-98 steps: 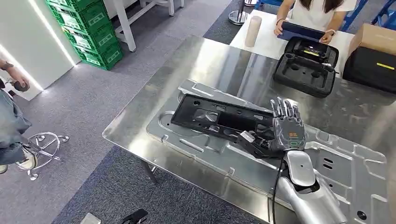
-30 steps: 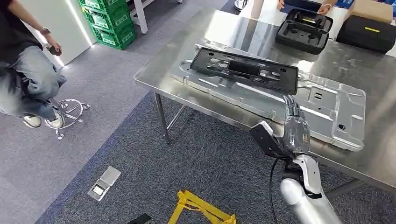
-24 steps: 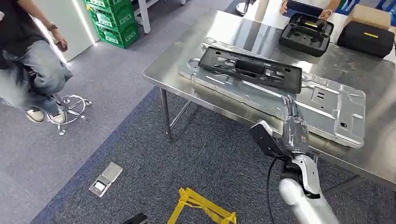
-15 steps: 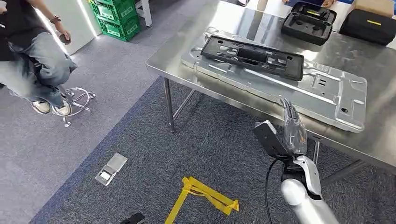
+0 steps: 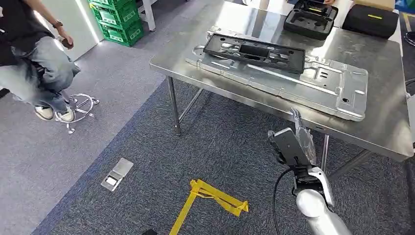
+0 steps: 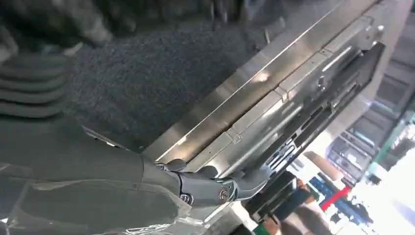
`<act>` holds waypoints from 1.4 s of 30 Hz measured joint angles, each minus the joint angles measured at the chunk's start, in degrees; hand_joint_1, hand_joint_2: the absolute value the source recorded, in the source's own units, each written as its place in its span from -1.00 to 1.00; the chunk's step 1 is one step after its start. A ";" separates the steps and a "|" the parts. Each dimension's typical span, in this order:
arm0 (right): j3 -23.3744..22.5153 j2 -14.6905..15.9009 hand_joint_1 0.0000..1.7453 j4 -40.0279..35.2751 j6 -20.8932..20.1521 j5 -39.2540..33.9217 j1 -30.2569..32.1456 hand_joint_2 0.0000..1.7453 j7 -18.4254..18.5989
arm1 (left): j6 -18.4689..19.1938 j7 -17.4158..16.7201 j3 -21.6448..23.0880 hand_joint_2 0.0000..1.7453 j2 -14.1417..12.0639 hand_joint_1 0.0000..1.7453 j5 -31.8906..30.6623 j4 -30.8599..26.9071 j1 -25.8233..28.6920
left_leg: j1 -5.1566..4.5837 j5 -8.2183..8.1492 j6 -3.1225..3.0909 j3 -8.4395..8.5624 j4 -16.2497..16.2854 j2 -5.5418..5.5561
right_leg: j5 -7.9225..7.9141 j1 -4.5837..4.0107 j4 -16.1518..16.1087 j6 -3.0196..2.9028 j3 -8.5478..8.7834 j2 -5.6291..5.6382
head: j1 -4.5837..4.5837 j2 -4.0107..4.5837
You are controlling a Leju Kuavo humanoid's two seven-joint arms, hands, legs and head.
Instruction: Take the parts from the cabinet and place them on the table.
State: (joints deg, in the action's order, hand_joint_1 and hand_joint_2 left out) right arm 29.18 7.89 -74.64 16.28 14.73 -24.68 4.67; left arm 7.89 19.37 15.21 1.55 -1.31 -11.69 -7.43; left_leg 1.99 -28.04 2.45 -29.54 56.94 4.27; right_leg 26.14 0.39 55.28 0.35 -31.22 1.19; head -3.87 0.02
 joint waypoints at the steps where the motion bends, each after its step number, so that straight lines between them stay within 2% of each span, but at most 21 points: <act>1: -0.09 -0.35 -1.00 -0.19 0.26 -0.37 0.58 -1.00 -0.63 | -0.02 0.02 -0.04 -1.00 0.00 -1.00 0.11 0.02 0.18 | -0.10 -0.42 -0.52 -0.28 0.04 -0.57 | -0.21 0.01 0.43 0.31 -0.46 0.61 | -0.02 0.00; 4: -0.24 -0.35 -1.00 -0.41 0.57 -0.81 1.99 -1.00 -1.22 | -0.04 0.24 -0.11 -1.00 0.00 -1.00 0.26 0.09 0.43 | 0.19 -0.21 -2.05 -0.37 -0.30 -2.58 | -0.51 0.18 0.58 1.11 -1.14 1.98 | -0.04 0.00; 5: -0.37 -0.35 -1.00 -0.68 0.74 -0.96 2.25 -1.00 -1.40 | -0.11 0.22 -0.13 -1.00 0.37 -1.00 0.33 0.11 0.34 | 0.10 -0.03 -2.40 -0.48 -0.39 -3.17 | 0.58 0.05 2.09 1.38 -1.91 0.68 | 0.24 -0.02; 8: -0.85 -0.33 -1.00 -0.85 1.20 -1.64 2.89 -1.00 -1.79 | -0.26 0.17 -0.35 -1.00 1.31 -1.00 0.50 0.20 0.44 | -0.11 0.36 -3.03 -1.14 -0.41 -4.62 | 6.68 0.41 15.42 2.08 -8.41 -0.66 | 0.50 0.00; 10: -1.07 -0.26 -1.00 -1.11 1.53 -2.18 4.27 -1.00 -1.96 | -0.28 0.20 -0.48 -1.00 1.71 -1.00 0.74 0.26 0.60 | -0.18 0.48 -3.15 -1.40 -0.41 -5.60 | 7.08 0.50 19.40 2.17 -10.28 -0.92 | 0.50 0.00; 13: -1.35 -0.17 -1.00 -1.68 1.66 -2.51 4.85 -1.00 -2.07 | -0.26 0.31 -0.52 -1.00 1.90 -1.00 1.03 0.26 0.60 | -0.34 0.54 -3.08 -1.26 -0.41 -7.23 | 0.67 0.37 7.23 1.22 -3.71 -1.99 | 0.52 0.00; 14: -1.55 -0.15 -1.00 -2.03 1.77 -2.80 4.85 -1.00 -2.23 | -0.26 0.37 -0.52 -1.00 1.90 -1.00 1.05 0.26 0.52 | -0.40 0.56 -2.99 -1.11 -0.42 -7.65 | -0.86 0.02 2.40 0.55 -0.94 -4.21 | 0.50 0.00; 15: -1.81 -0.13 -1.00 -2.38 1.88 -3.10 4.81 -1.00 -2.40 | -0.28 0.37 -0.55 -1.00 1.90 -1.00 1.05 0.24 0.56 | -0.81 0.42 -2.61 -1.17 -0.31 -8.22 | -0.09 -0.78 -0.01 0.29 0.03 -6.58 | 0.52 0.00; 19: -3.02 0.35 -1.00 -3.38 2.80 -5.46 6.77 -1.00 -3.75 | -0.33 0.66 -0.76 -1.00 1.90 -1.00 1.49 0.24 0.66 | -0.63 0.59 -1.07 -0.37 -1.22 -10.57 | -0.92 -0.84 -0.95 -0.48 -0.23 -3.63 | 0.46 0.00; 21: -3.72 0.39 -1.00 -3.85 3.26 -6.67 8.16 -1.00 -4.68 | -0.44 0.74 -1.18 -1.00 1.90 -1.00 1.68 0.28 0.76 | -0.46 -1.89 -0.79 -1.55 1.66 -6.16 | -1.76 -0.25 -2.14 -0.98 0.53 -2.66 | 0.28 0.00; 22: -4.00 0.42 -1.00 -3.85 3.39 -7.12 8.62 -1.00 -4.92 | -0.46 0.72 -1.31 -1.00 1.66 -1.00 1.75 0.31 1.00 | -0.53 -4.37 -0.82 -3.71 6.17 -5.07 | -1.89 -0.26 -2.19 -1.17 0.44 -2.05 | -0.05 0.00; 24: -4.20 0.46 -1.00 -3.85 3.45 -7.54 9.96 -1.00 -5.33 | -0.44 0.77 -1.42 -1.00 1.18 -1.00 2.08 0.31 1.38 | -0.66 -7.78 -0.73 -8.10 15.32 -4.44 | -1.92 -0.45 -2.16 -1.28 0.37 -0.62 | -0.11 -0.02; 25: -4.35 0.50 -1.00 -3.85 3.45 -7.54 10.59 -1.00 -5.40 | -0.44 0.83 -1.44 -1.00 0.96 -1.00 2.08 0.33 1.60 | -0.72 -7.57 -0.77 -8.99 16.81 -4.40 | -1.93 -0.49 -2.13 -1.29 0.37 0.18 | -0.13 0.00; 28: -4.89 0.59 -1.00 -3.87 3.45 -7.54 11.33 -1.00 -5.40 | -0.44 0.92 -1.46 -1.00 0.55 -1.00 2.08 0.35 1.76 | -0.72 -0.51 -1.05 -4.41 6.49 -3.69 | -1.87 -0.48 -1.64 -1.18 0.40 2.74 | -0.13 0.00; 29: -5.07 0.59 -1.00 -3.89 3.45 -7.54 11.33 -1.00 -5.40 | -0.44 0.90 -1.46 -1.00 0.50 -1.00 2.08 0.35 1.70 | -0.60 1.79 -1.22 -1.92 1.33 -1.60 | -1.70 -0.41 -1.28 -0.93 0.32 3.44 | -0.13 0.00; 30: -5.18 0.61 -1.00 -3.91 3.47 -7.54 11.32 -1.00 -5.40 | -0.44 0.87 -1.49 -1.00 0.48 -1.00 2.08 0.37 1.62 | -0.24 0.67 -1.77 -1.01 -0.64 1.61 | -1.45 -0.61 -0.68 -0.52 -0.20 4.09 | -0.02 0.00; 34: -5.57 0.83 -1.00 -4.17 3.47 -7.54 11.69 -1.00 -5.46 | -0.42 1.01 -1.49 -1.00 0.42 -1.00 2.08 0.39 1.59 | -0.50 1.15 -2.97 -1.05 -1.16 -1.08 | -2.08 -0.02 -0.80 1.09 -1.28 6.91 | -0.11 0.00; 35: -5.64 0.90 -1.00 -4.35 3.47 -7.54 12.00 -1.00 -5.48 | -0.33 1.05 -1.49 -1.00 0.44 -1.00 2.08 0.39 1.45 | -0.22 1.45 -3.34 -0.95 -1.55 -2.10 | -1.71 -0.23 -0.22 1.19 -1.45 5.43 | -0.11 0.00; 37: -5.97 1.25 -1.00 -4.57 3.47 -7.54 11.68 -1.00 -5.57 | -0.39 0.94 -1.51 -1.00 0.83 -1.00 2.08 0.39 1.49 | -0.27 1.57 -3.77 -0.91 -1.83 -3.36 | 2.27 -0.16 6.51 1.96 -4.87 0.35 | 0.61 0.00; 40: -6.10 1.22 -1.00 -4.55 3.47 -7.54 12.16 -1.00 -5.57 | -0.52 0.96 -1.57 -1.00 1.44 -1.00 2.08 0.50 1.69 | -0.36 1.39 -3.78 -1.08 -1.80 -5.53 | 6.42 0.46 18.41 2.62 -11.00 -1.10 | 0.61 0.00; 42: -6.40 1.31 -1.00 -4.52 3.67 -8.31 12.43 -1.00 -5.59 | -0.70 0.96 -1.64 -1.00 1.49 -1.00 2.12 0.55 1.71 | -0.36 1.26 -3.63 -1.00 -1.79 -6.81 | 3.51 0.67 14.76 2.60 -9.23 -1.31 | 0.61 0.00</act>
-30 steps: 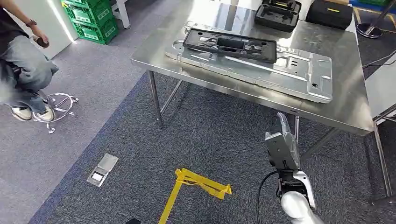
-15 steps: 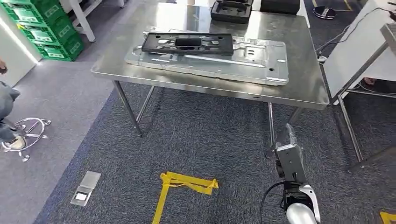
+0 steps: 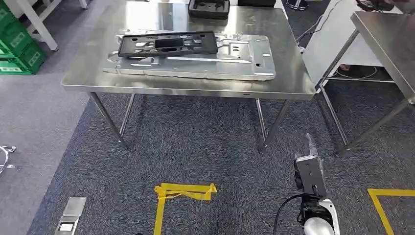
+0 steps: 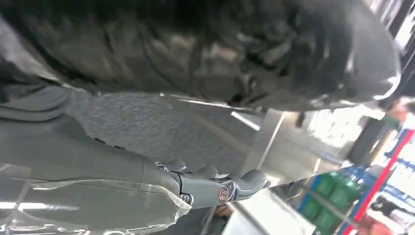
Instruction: Take the parts from the cabinet and place them on the table.
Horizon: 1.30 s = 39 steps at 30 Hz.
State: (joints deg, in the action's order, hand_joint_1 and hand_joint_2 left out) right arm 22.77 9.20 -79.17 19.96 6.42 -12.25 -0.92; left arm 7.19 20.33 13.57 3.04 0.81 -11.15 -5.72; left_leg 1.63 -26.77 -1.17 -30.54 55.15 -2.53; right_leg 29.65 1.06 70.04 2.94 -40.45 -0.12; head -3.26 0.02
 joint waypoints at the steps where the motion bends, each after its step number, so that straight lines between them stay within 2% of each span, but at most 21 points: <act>1: -0.22 0.02 -1.00 0.04 0.22 -0.57 0.09 -1.00 -0.24 | -0.02 0.00 -0.04 -1.00 0.00 -1.00 0.11 0.00 -0.04 | 0.00 -0.11 0.12 0.15 0.00 -0.63 | -2.57 -0.03 -5.24 -0.22 2.73 -0.51 | 0.00 0.00; 2: -0.48 0.20 -1.00 0.09 0.42 -1.18 0.23 -1.00 -0.68 | -0.02 0.04 -0.13 -1.00 0.00 -1.00 0.17 0.00 -0.10 | -0.06 -0.24 0.31 0.42 -0.02 -1.26 | -5.01 -0.18 -11.45 -0.62 6.31 -1.91 | 0.02 0.00; 3: -0.81 0.44 -1.00 0.18 0.63 -1.84 0.47 -1.00 -1.29 | -0.04 0.15 -0.22 -1.00 0.00 -1.00 0.39 0.00 -0.13 | -0.20 -0.39 0.53 0.71 -0.04 -1.65 | -5.58 -0.63 -15.62 -1.27 8.79 -5.49 | 0.02 0.00; 7: -3.02 1.86 -1.00 2.98 0.35 -6.54 3.16 -1.00 -6.13 | -0.41 0.15 -0.59 -1.00 0.00 -1.00 1.73 0.02 0.04 | -0.24 -0.82 2.01 1.92 -0.95 -3.83 | -5.20 -1.13 -16.41 -2.26 8.70 -2.84 | -0.07 0.00; 8: -3.85 2.27 -1.00 4.68 -0.83 -8.81 4.19 -1.00 -8.84 | -0.44 0.07 -0.87 -1.00 0.00 -1.00 2.27 0.02 0.02 | -0.17 -1.20 2.52 2.06 -0.81 -3.01 | -5.90 -0.42 -17.55 -2.78 9.53 -2.20 | -0.09 0.00; 10: -5.27 2.62 -1.00 8.86 -2.82 -11.98 5.32 -1.00 -13.60 | -0.59 -0.55 -1.38 -1.00 -0.02 -1.00 3.19 0.04 -0.03 | -0.21 -4.55 2.47 0.07 4.07 1.08 | -6.15 -0.41 -17.93 -3.09 9.82 -1.18 | -0.55 0.00; 13: -7.19 2.84 -1.00 18.22 -5.21 -15.76 6.75 -1.00 -17.22 | -1.09 -1.38 -1.99 -1.00 -0.81 -1.00 4.83 0.15 0.34 | -0.40 -9.33 2.29 -6.80 17.15 2.34 | -5.98 -0.59 -17.87 -3.47 9.82 0.99 | -0.72 -0.02; 14: -7.94 2.73 -1.00 22.97 -6.21 -17.12 6.90 -1.00 -17.49 | -1.36 -1.51 -2.43 -1.00 -1.12 -1.00 5.31 0.17 0.50 | -0.48 -8.34 2.21 -7.38 17.39 2.40 | -5.90 -0.61 -17.79 -3.44 9.90 2.00 | -0.74 0.00; 16: -9.42 2.75 -1.00 31.99 -7.93 -18.71 8.60 -1.00 -19.56 | -1.62 -1.77 -2.91 -1.00 -1.62 -1.00 6.05 0.20 0.67 | -0.52 -3.21 1.92 -5.07 10.50 2.95 | -5.41 -0.51 -17.27 -3.17 10.07 3.47 | -0.79 0.00; 17: -9.92 2.78 -1.00 34.98 -8.29 -18.93 9.46 -1.00 -20.40 | -1.62 -1.81 -3.06 -1.00 -1.71 -1.00 6.14 0.20 0.68 | -0.43 -0.31 1.76 -2.87 5.13 4.01 | -5.05 -0.45 -16.81 -2.95 10.06 4.20 | -0.77 0.00; 18: -10.27 2.75 -1.00 37.74 -8.37 -18.95 9.66 -1.00 -20.61 | -1.62 -1.84 -3.21 -1.00 -1.73 -1.00 6.14 0.22 0.80 | -0.21 0.92 1.57 -1.39 1.40 7.16 | -4.76 -0.20 -16.37 -2.74 9.71 4.89 | -0.81 0.00; 19: -10.49 2.71 -1.00 40.01 -8.37 -18.95 9.23 -1.00 -20.17 | -1.64 -1.95 -3.49 -1.00 -1.83 -1.00 6.25 0.28 0.76 | 0.19 0.06 1.49 -0.96 0.45 8.63 | -4.40 -0.53 -15.44 -2.27 9.13 5.95 | -0.68 0.00; 23: -11.80 2.25 -1.00 48.97 -8.68 -19.23 9.20 -1.00 -12.55 | -1.70 -1.88 -4.09 -1.00 -1.88 -1.00 6.47 0.28 0.50 | 0.10 0.18 0.20 -0.14 -0.05 5.19 | -4.65 0.23 -16.21 -0.74 8.97 9.02 | -0.83 0.00; 25: -12.17 1.95 -1.00 52.30 -9.29 -19.95 9.31 -1.00 -7.81 | -1.79 -1.94 -4.26 -1.00 -1.42 -1.00 6.56 0.28 0.32 | -0.13 0.29 -0.37 0.49 -0.67 3.70 | -2.12 -0.14 -11.73 -0.29 6.66 3.18 | -0.26 0.00; 26: -12.52 1.75 -1.00 53.86 -9.58 -20.44 8.83 -1.00 -5.61 | -1.79 -2.01 -4.46 -1.00 -1.29 -1.00 6.64 0.28 0.38 | -0.27 0.23 -0.47 0.53 -0.69 2.92 | 0.12 0.00 -6.65 -0.03 4.04 1.56 | -0.28 0.00; 28: -13.13 0.81 -1.00 56.43 -9.99 -21.39 8.62 -1.00 -1.84 | -1.90 -2.08 -4.68 -1.00 -0.64 -1.00 6.75 0.28 0.41 | -0.37 -0.07 -0.61 0.59 -0.68 1.21 | 3.11 0.26 2.26 0.32 -0.79 0.34 | -0.28 0.00; 29: -13.27 0.39 -1.00 57.44 -10.14 -21.59 8.83 -1.00 -0.85 | -2.05 -2.08 -4.79 -1.00 -0.50 -1.00 6.80 0.28 0.41 | -0.38 -0.18 -0.52 0.66 -0.66 0.56 | 2.75 0.40 3.11 0.37 -1.44 0.16 | -0.28 0.00; 32: -13.68 -0.18 -1.00 60.04 -10.19 -21.88 8.82 -1.00 -0.22 | -2.16 -2.08 -5.33 -1.00 -0.28 -1.00 6.91 0.28 0.29 | -0.42 -0.63 -0.13 1.27 -0.67 -1.37 | -3.52 0.47 -8.67 -0.04 4.59 -0.81 | -0.28 0.00; 34: -14.29 -0.35 -1.00 61.20 -10.21 -22.05 8.09 -1.00 0.37 | -2.16 -2.08 -5.49 -1.00 -0.28 -1.00 7.06 0.26 0.19 | -0.94 -1.30 0.64 1.87 -0.54 -2.59 | -4.74 -0.23 -16.48 -0.92 8.94 -5.82 | -0.24 -0.02; 38: -14.93 -0.77 -1.00 63.34 -10.21 -22.77 7.83 -1.00 2.42 | -2.21 -2.01 -5.55 -1.00 -0.28 -1.00 7.15 0.22 -0.17 | -0.64 -1.89 2.17 3.56 -1.45 -4.89 | -4.85 -0.47 -16.77 -2.14 9.31 -2.47 | -0.33 0.00; 39: -15.13 -0.94 -1.00 63.69 -10.21 -22.95 8.18 -1.00 2.91 | -2.21 -1.97 -5.55 -1.00 -0.28 -1.00 7.15 0.22 -0.27 | -0.45 -2.59 2.49 3.83 -0.88 -3.45 | -5.30 0.01 -17.49 -2.53 10.54 -1.98 | -0.50 0.00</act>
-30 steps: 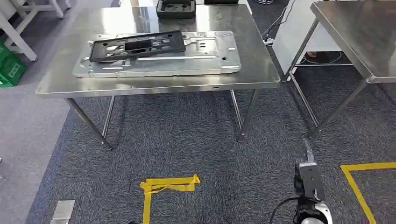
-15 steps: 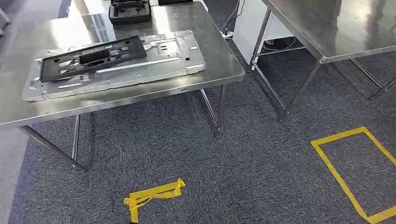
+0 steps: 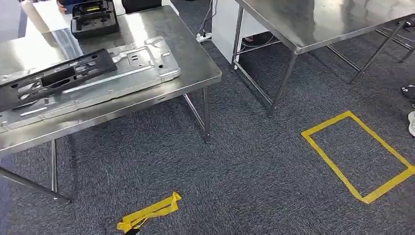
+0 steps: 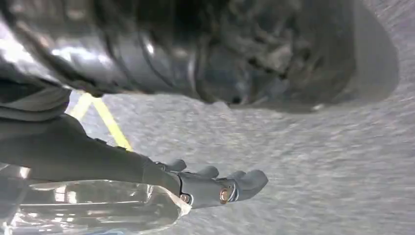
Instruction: Take the parts from the cabinet and place them on the table.
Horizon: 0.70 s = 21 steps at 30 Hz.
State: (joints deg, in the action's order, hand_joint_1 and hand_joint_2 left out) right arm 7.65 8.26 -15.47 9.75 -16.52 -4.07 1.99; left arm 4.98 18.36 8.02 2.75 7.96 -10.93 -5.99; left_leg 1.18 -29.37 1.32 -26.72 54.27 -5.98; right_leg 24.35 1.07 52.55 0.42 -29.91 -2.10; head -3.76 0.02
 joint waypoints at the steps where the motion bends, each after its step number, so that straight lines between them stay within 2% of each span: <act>1: -0.28 -0.20 -1.00 0.35 -0.02 -0.28 -0.02 -1.00 0.26 | 0.00 -0.04 -0.02 -1.00 -0.02 -1.00 0.00 0.00 0.00 | 0.01 -1.98 -0.03 -1.13 2.83 2.74 | -0.07 -0.06 -0.20 -0.18 0.13 0.44 | -0.11 0.00; 2: -0.46 -0.28 -1.00 0.61 -0.13 -0.31 -0.21 -1.00 0.48 | 0.00 -0.09 -0.02 -1.00 -0.24 -1.00 0.00 0.00 0.10 | -0.01 -4.33 -0.10 -3.20 7.32 4.32 | -0.19 -0.09 -0.16 -0.51 0.10 1.13 | -0.26 0.00; 3: -0.70 -0.59 -1.00 0.83 -0.18 -0.37 -0.42 -1.00 0.59 | 0.02 -0.09 -0.02 -1.00 -0.53 -1.00 0.00 0.00 0.21 | -0.06 -6.41 -0.15 -5.58 12.25 5.19 | -0.09 -0.24 -0.16 -0.65 0.11 1.91 | -0.37 0.00; 4: -0.81 -0.74 -1.00 1.13 -0.26 -0.46 -0.55 -1.00 0.68 | 0.04 -0.09 -0.02 -1.00 -0.78 -1.00 0.00 0.00 0.36 | -0.11 -7.86 -0.19 -7.93 16.61 5.61 | 0.02 -0.42 -0.13 -0.83 0.16 2.76 | -0.37 0.00; 5: -0.87 -0.98 -1.00 1.35 -0.37 -0.52 -0.57 -1.00 0.68 | 0.09 -0.07 -0.02 -1.00 -1.07 -1.00 0.00 0.02 0.53 | -0.16 -7.79 -0.25 -9.39 18.55 5.84 | 0.12 -0.53 0.02 -0.95 0.20 3.72 | -0.37 0.00; 6: -0.94 -1.14 -1.00 1.57 -0.44 -0.57 -0.53 -1.00 0.74 | 0.13 0.09 -0.02 -1.00 -1.33 -1.00 0.00 0.02 0.69 | -0.26 -5.94 -0.39 -9.38 17.26 6.01 | 0.31 -0.56 0.26 -0.89 0.26 4.80 | -0.37 0.00; 7: -1.02 -1.33 -1.00 1.75 -0.46 -0.63 -0.45 -1.00 0.76 | 0.22 0.09 -0.02 -1.00 -1.57 -1.00 0.02 0.02 0.72 | -0.33 -3.26 -0.54 -8.21 13.73 6.17 | 0.51 -0.55 0.56 -0.82 0.29 5.68 | -0.39 -0.02; 8: -1.05 -1.46 -1.00 1.92 -0.46 -0.66 -0.45 -1.00 0.76 | 0.35 0.09 -0.02 -1.00 -1.70 -1.00 0.00 0.02 0.67 | -0.31 -0.14 -0.72 -6.34 8.78 6.83 | 0.74 -0.53 0.89 -0.68 0.33 6.56 | -0.39 0.00; 9: -1.07 -1.57 -1.00 2.01 -0.46 -0.65 -0.51 -1.00 0.74 | 0.37 0.07 -0.02 -1.00 -1.77 -1.00 0.00 0.02 0.63 | -0.19 2.52 -0.87 -4.42 3.88 8.71 | 1.01 -0.47 1.25 -0.49 0.30 7.32 | -0.37 0.00; 10: -1.09 -1.64 -1.00 2.16 -0.46 -0.65 -0.58 -1.00 0.72 | 0.39 0.04 -0.02 -1.00 -1.79 -1.00 0.00 0.02 0.63 | 0.05 1.77 -1.28 -3.61 2.08 11.78 | 1.30 -0.56 1.67 -0.08 0.02 8.12 | -0.30 0.00; 11: -1.14 -1.64 -1.00 2.27 -0.46 -0.68 -0.72 -1.00 0.72 | 0.42 -0.11 -0.02 -1.00 -1.92 -1.00 0.00 0.02 0.60 | -0.05 1.97 -1.38 -3.60 1.74 10.91 | 1.41 -0.48 2.08 0.24 -0.36 8.97 | -0.33 0.00; 14: -1.20 -1.77 -1.00 2.64 -0.55 -0.68 -0.40 -1.00 0.72 | 0.46 0.09 -0.02 -1.00 -1.92 -1.00 0.02 0.02 0.45 | -0.54 2.01 -2.30 -3.49 1.73 9.28 | 1.04 0.00 1.40 1.27 -0.65 10.38 | -0.37 0.00; 15: -1.31 -1.70 -1.00 2.82 -0.61 -0.68 -0.27 -1.00 0.70 | 0.50 0.20 -0.02 -1.00 -1.92 -1.00 0.00 0.00 0.32 | -0.03 2.44 -3.00 -3.24 1.06 7.91 | 1.40 -0.07 2.01 1.60 -0.67 9.14 | -0.35 0.00; 16: -1.46 -1.77 -1.00 2.93 -0.63 -0.68 -0.24 -1.00 0.65 | 0.52 0.20 -0.02 -1.00 -1.86 -1.00 0.00 0.00 0.22 | -0.10 2.44 -3.19 -3.03 0.80 7.52 | 2.39 -0.46 3.77 1.82 -1.56 5.14 | -0.11 0.00; 17: -1.53 -1.68 -1.00 2.97 -0.74 -0.68 -0.52 -1.00 0.63 | 0.52 0.15 -0.04 -1.00 -1.53 -1.00 0.02 0.00 0.27 | -0.19 2.38 -3.51 -2.94 0.72 6.77 | 4.57 -0.36 7.76 2.01 -3.69 3.28 | -0.02 0.00; 18: -1.55 -1.70 -1.00 3.01 -0.85 -0.68 -0.72 -1.00 0.61 | 0.52 0.15 -0.04 -1.00 -1.16 -1.00 0.02 0.00 0.37 | -0.29 2.29 -3.62 -2.96 0.73 5.94 | 6.90 -0.26 12.96 2.20 -6.40 2.59 | -0.02 -0.02; 19: -1.57 -1.81 -1.00 3.01 -1.01 -0.68 -0.73 -1.00 0.57 | 0.50 0.15 -0.07 -1.00 -0.90 -1.00 0.02 0.02 0.43 | -0.35 2.22 -3.72 -2.96 0.74 5.17 | 8.59 -0.14 17.57 2.35 -8.84 2.34 | -0.02 0.00; 20: -1.59 -1.97 -1.00 3.04 -1.03 -0.68 -0.65 -1.00 0.57 | 0.48 0.18 -0.07 -1.00 -0.65 -1.00 0.02 0.02 0.46 | -0.44 2.10 -3.75 -2.95 0.74 4.50 | 9.20 -0.03 20.53 2.42 -10.44 2.24 | -0.06 0.00; 21: -1.64 -2.12 -1.00 3.08 -1.09 -0.68 -0.63 -1.00 0.57 | 0.48 0.15 -0.09 -1.00 -0.46 -1.00 0.02 0.02 0.48 | -0.49 2.01 -3.74 -2.88 0.75 3.87 | 8.57 0.04 20.79 2.40 -10.71 2.18 | -0.04 0.00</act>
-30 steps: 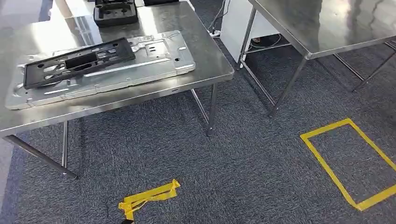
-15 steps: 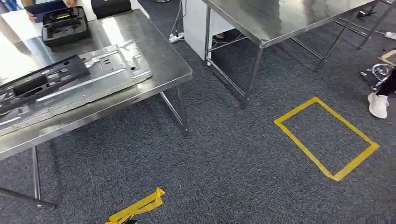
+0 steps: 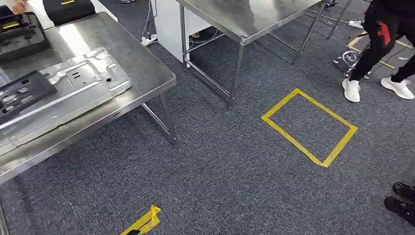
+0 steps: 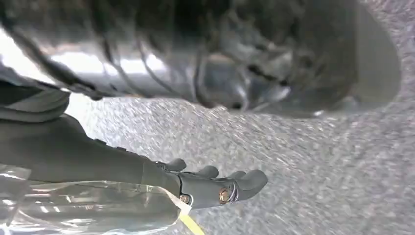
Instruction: Take the parts from the cabinet and place them on the table.
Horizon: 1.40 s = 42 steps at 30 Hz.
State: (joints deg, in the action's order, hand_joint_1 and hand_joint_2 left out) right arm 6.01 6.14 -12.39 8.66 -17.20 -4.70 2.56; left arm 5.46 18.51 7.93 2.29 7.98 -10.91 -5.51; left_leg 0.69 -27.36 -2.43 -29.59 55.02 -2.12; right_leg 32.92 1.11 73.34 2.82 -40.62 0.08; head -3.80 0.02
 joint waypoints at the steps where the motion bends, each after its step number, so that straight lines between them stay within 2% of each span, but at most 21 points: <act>1: -0.02 -0.02 -1.00 0.13 0.00 0.00 0.25 -1.00 0.00 | 0.00 0.00 0.00 -1.00 0.09 -1.00 0.00 0.00 -0.04 | -0.05 -0.11 0.03 0.13 0.00 -0.54 | -1.99 0.01 -2.76 -0.14 1.29 -0.08 | 0.00 0.00; 3: -0.04 0.00 -1.00 0.26 0.00 0.00 0.23 -1.00 -0.04 | 0.02 0.02 0.00 -1.00 0.18 -1.00 0.00 0.00 -0.13 | -0.20 -0.37 0.28 0.58 -0.02 -1.67 | -6.84 -0.20 -13.14 -0.91 6.65 -1.50 | 0.02 0.00; 4: -0.07 0.00 -1.00 0.26 -0.02 0.02 0.02 -1.00 -0.09 | 0.02 0.04 0.00 -1.00 0.18 -1.00 0.00 0.00 -0.16 | -0.25 -0.54 0.49 0.88 -0.03 -2.19 | -8.12 -0.77 -17.83 -1.70 9.42 -5.20 | 0.00 0.00; 5: -0.11 0.00 -1.00 0.26 -0.13 0.04 -0.38 -1.00 -0.11 | 0.02 0.09 0.00 -1.00 0.18 -1.00 0.00 0.00 -0.08 | -0.70 -0.96 0.94 0.94 0.18 -2.86 | -7.75 -1.08 -19.31 -1.74 9.91 -5.95 | 0.02 0.00; 9: -0.42 0.00 -1.00 0.46 -0.46 0.24 -0.22 -1.00 -0.17 | 0.02 0.39 0.02 -1.00 0.18 -1.00 0.00 -0.04 -0.32 | -0.41 -1.52 2.30 2.16 -0.53 -4.60 | -8.43 -0.92 -20.28 -2.79 10.30 -2.49 | -0.11 -0.02; 11: -0.50 -0.20 -1.00 0.59 -0.68 0.35 0.03 -1.00 -0.17 | 0.02 0.29 0.00 -1.00 0.09 -1.00 0.00 -0.02 -0.43 | -0.25 -4.48 2.55 0.69 3.60 0.29 | -8.82 -0.69 -20.94 -3.17 10.75 -1.64 | -0.37 0.00; 14: -0.54 -0.46 -1.00 0.59 -1.03 0.37 -0.25 -1.00 -0.17 | 0.11 0.15 0.00 -1.00 -0.65 -1.00 0.00 -0.02 -0.02 | -0.24 -9.97 2.79 -6.28 17.30 1.96 | -8.77 -0.72 -20.87 -3.43 10.71 0.89 | -0.63 0.00; 16: -0.55 -0.57 -1.00 0.68 -1.03 0.37 -0.13 -1.00 -0.17 | 0.13 0.20 0.02 -1.00 -1.07 -1.00 0.00 -0.02 0.30 | -0.18 -7.52 2.90 -6.84 16.61 2.13 | -8.62 -0.66 -20.54 -3.36 10.75 2.71 | -0.66 0.00; 18: -0.55 -0.83 -1.00 0.77 -1.12 0.37 -0.01 -1.00 -0.17 | 0.15 0.24 0.02 -1.00 -1.25 -1.00 0.00 -0.02 0.19 | 0.03 -1.68 2.90 -3.18 7.48 3.11 | -8.22 -0.45 -19.92 -2.98 10.78 4.46 | -0.68 0.00; 19: -0.55 -0.85 -1.00 0.77 -1.20 0.37 -0.04 -1.00 -0.26 | 0.17 0.26 0.02 -1.00 -1.25 -1.00 0.00 -0.02 0.14 | 0.25 0.52 2.90 -1.14 2.80 4.76 | -7.98 -0.36 -19.55 -2.72 10.77 5.22 | -0.63 0.00; 20: -0.55 -0.85 -1.00 0.77 -1.20 0.39 -0.15 -1.00 -0.35 | 0.17 0.26 0.02 -1.00 -1.27 -1.00 0.00 0.00 0.16 | 0.41 -0.18 2.83 -0.49 1.18 7.10 | -7.54 -0.66 -18.77 -2.17 10.39 6.01 | -0.63 0.00; 24: -0.55 -0.85 -1.00 0.88 -1.44 0.42 0.19 -1.00 -0.70 | 0.17 0.57 0.02 -1.00 -1.29 -1.00 0.09 -0.02 -0.20 | 0.25 0.18 1.05 -0.52 1.09 4.34 | -7.68 -0.22 -19.11 -0.93 9.92 8.07 | -0.59 0.00; 27: -0.57 -0.81 -1.00 0.96 -1.73 0.44 0.05 -1.00 -0.87 | 0.11 0.59 -0.02 -1.00 -0.72 -1.00 0.17 -0.02 -0.25 | 0.13 0.33 0.02 -0.48 0.85 2.31 | -2.89 -0.48 -10.61 -0.45 5.91 1.43 | -0.13 0.00; 29: -0.55 -0.94 -1.00 0.96 -1.97 0.44 -0.07 -1.00 -0.92 | 0.00 0.55 -0.15 -1.00 -0.26 -1.00 0.28 0.00 -0.07 | -0.13 0.15 -0.21 -0.49 0.85 0.79 | 0.58 -0.36 -1.26 -0.22 1.09 0.29 | -0.15 0.00; 30: -0.55 -1.07 -1.00 0.96 -2.03 0.44 -0.02 -1.00 -0.96 | 0.00 0.55 -0.31 -1.00 -0.04 -1.00 0.33 0.00 -0.01 | -0.24 0.04 -0.31 -0.45 0.85 0.10 | 0.63 -0.28 0.64 -0.21 -0.04 0.11 | -0.13 -0.02; 33: -0.57 -1.05 -1.00 1.07 -2.06 0.44 0.18 -1.00 -0.96 | 0.02 0.55 -0.50 -1.00 0.09 -1.00 0.37 0.00 -0.13 | -0.55 -0.30 -0.21 -0.02 0.85 -1.57 | -5.27 -0.34 -9.04 -0.96 4.51 -0.70 | -0.15 0.00; 34: -0.55 -0.99 -1.00 1.07 -2.08 0.44 0.05 -1.00 -1.03 | 0.02 0.61 -0.55 -1.00 0.09 -1.00 0.46 0.00 -0.16 | -0.60 -0.48 -0.07 0.26 0.85 -2.18 | -7.37 -0.69 -14.59 -1.57 7.53 -2.55 | -0.15 -0.02; 35: -0.55 -0.98 -1.00 1.05 -2.12 0.44 -0.19 -1.00 -1.07 | 0.04 0.61 -0.61 -1.00 0.07 -1.00 0.52 0.00 -0.15 | -0.86 -0.76 0.23 0.49 0.88 -2.78 | -7.63 -1.36 -18.23 -2.18 9.27 -6.27 | -0.15 0.00; 39: -0.55 -0.77 -1.00 1.14 -2.21 0.44 -0.18 -1.00 -1.20 | 0.09 0.72 -0.81 -1.00 0.09 -1.00 0.61 -0.02 -0.32 | -0.76 -1.31 1.42 1.28 0.41 -5.12 | -7.92 -1.63 -18.94 -2.59 9.13 -2.91 | -0.18 0.00; 40: -0.55 -0.79 -1.00 1.18 -2.21 0.42 -0.13 -1.00 -1.18 | 0.09 0.96 -0.85 -1.00 0.09 -1.00 0.61 -0.07 -0.40 | -0.53 -1.80 1.98 1.58 0.65 -4.13 | -8.62 -0.99 -20.00 -2.98 10.05 -2.23 | -0.31 0.00; 42: -0.57 -0.88 -1.00 1.25 -2.25 0.42 -0.14 -1.00 -1.20 | 0.07 0.76 -0.98 -1.00 0.00 -1.00 0.68 -0.07 -0.37 | -0.49 -5.35 2.29 -0.98 6.37 0.69 | -8.91 -1.06 -20.55 -3.36 10.34 -1.15 | -0.53 0.00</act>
State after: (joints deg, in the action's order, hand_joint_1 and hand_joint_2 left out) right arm 5.44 5.27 -11.15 6.40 -16.79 -4.84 1.36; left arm 5.53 19.28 6.95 2.29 8.66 -10.97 -5.88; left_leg 0.20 -32.71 -0.14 -30.57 61.39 -1.43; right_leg 24.01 0.05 52.78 -0.54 -30.28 -1.07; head -4.33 0.02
